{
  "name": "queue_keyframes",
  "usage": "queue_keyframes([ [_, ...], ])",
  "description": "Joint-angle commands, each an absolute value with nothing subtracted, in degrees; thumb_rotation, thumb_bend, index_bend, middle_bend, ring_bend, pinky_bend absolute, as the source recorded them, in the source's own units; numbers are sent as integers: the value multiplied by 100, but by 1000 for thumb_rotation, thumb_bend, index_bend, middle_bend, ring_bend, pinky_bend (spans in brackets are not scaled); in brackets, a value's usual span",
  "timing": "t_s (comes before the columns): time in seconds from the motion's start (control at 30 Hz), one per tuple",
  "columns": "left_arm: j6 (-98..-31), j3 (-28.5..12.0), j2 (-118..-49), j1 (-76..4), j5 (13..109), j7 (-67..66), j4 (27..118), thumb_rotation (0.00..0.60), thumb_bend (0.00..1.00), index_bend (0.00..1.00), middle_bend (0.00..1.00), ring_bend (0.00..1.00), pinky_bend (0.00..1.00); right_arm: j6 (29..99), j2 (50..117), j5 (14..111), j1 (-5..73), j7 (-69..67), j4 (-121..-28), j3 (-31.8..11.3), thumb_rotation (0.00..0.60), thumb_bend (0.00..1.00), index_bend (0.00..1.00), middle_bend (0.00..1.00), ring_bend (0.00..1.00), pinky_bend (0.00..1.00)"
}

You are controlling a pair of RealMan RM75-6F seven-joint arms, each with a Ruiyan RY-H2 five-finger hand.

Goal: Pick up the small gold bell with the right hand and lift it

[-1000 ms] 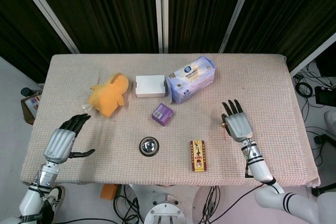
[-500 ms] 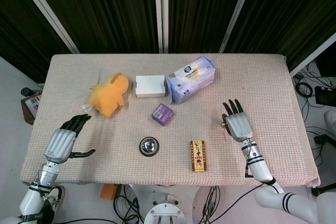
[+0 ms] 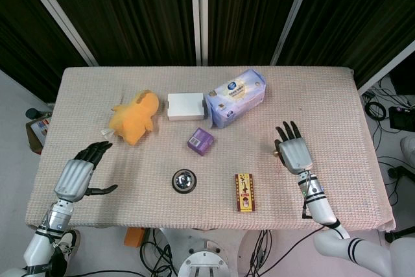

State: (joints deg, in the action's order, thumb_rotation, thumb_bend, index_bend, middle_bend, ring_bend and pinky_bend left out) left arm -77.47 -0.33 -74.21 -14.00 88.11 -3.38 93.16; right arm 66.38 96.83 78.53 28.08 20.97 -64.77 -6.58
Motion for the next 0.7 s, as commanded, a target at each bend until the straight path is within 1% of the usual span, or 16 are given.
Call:
queue_keyframes([
  [0.03, -7742, -33, -7419, -1401, 8810, -330, 9315, 458, 98, 108, 96, 100, 244, 6681, 9648, 7893, 2803, 2050, -6520, -663, 600, 316, 654, 161, 0, 0],
  [0.23, -7737, -31, -7413, -1402, 8811, -304, 9315, 458, 98, 108, 96, 99, 244, 7016, 9446, 8183, 2832, 1839, -6966, -735, 600, 319, 694, 185, 0, 0],
  [0.37, -7747, -30, -7411, -1399, 8820, -298, 9324, 457, 98, 108, 96, 100, 244, 7270, 9229, 8395, 2850, 1558, -7629, -827, 600, 321, 737, 226, 0, 0],
  [0.43, -7758, -30, -7408, -1394, 8826, -294, 9331, 455, 97, 108, 96, 100, 244, 7255, 9077, 8329, 2833, 1325, -8041, -896, 600, 323, 750, 234, 0, 0],
  [0.47, -7763, -30, -7407, -1392, 8829, -292, 9333, 455, 98, 108, 96, 100, 244, 7355, 9015, 8415, 2845, 1470, -8056, -926, 600, 333, 755, 239, 0, 0],
  [0.57, -7767, -25, -7405, -1390, 8838, -282, 9339, 458, 98, 108, 96, 100, 244, 7919, 9070, 8969, 2893, 2240, -7490, -927, 600, 342, 765, 253, 0, 0],
  [0.6, -7764, -22, -7406, -1390, 8841, -281, 9336, 458, 98, 108, 96, 99, 244, 7924, 9111, 8895, 2854, 2134, -7509, -930, 600, 339, 768, 254, 0, 0],
  [0.7, -7739, -18, -7414, -1397, 8833, -277, 9332, 457, 98, 108, 96, 100, 244, 7489, 9053, 8307, 2721, 1483, -8097, -932, 600, 338, 777, 252, 0, 0],
])
